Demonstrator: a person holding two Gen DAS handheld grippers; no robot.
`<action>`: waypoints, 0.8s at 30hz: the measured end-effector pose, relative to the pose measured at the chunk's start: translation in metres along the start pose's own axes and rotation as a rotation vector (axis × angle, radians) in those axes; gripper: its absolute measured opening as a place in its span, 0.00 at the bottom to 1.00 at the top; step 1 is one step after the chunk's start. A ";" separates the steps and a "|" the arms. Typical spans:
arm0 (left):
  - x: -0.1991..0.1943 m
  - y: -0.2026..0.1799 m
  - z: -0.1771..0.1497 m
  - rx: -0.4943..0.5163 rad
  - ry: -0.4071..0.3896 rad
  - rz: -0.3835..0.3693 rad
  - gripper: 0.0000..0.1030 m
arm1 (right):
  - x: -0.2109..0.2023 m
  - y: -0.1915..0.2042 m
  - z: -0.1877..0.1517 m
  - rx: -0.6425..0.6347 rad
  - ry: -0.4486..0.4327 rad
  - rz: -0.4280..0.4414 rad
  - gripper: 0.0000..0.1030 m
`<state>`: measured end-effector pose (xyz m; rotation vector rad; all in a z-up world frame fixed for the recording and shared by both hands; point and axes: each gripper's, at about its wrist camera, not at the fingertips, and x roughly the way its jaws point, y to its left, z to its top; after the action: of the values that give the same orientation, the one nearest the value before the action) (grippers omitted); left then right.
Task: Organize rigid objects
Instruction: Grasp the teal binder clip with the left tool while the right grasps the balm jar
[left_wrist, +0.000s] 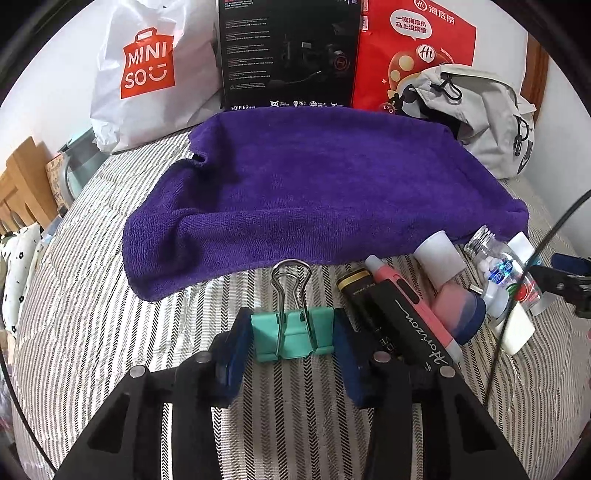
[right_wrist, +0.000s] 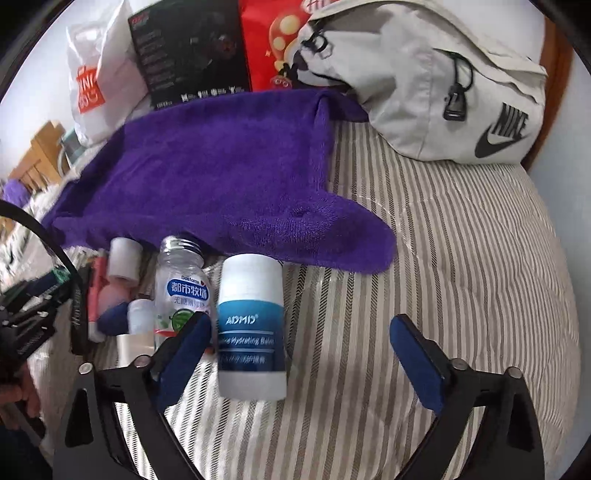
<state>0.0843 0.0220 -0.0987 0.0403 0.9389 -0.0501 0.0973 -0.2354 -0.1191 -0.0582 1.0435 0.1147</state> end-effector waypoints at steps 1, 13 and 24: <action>0.000 -0.001 0.000 0.002 -0.004 0.001 0.40 | 0.003 0.001 0.000 -0.001 0.007 0.002 0.86; 0.000 0.000 -0.002 0.002 -0.020 0.006 0.40 | 0.009 0.015 -0.006 -0.091 -0.013 0.008 0.61; 0.000 0.007 -0.005 0.000 0.007 -0.028 0.39 | -0.007 -0.003 -0.013 -0.048 0.018 0.080 0.35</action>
<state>0.0806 0.0289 -0.1013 0.0269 0.9467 -0.0760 0.0827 -0.2404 -0.1199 -0.0605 1.0618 0.2123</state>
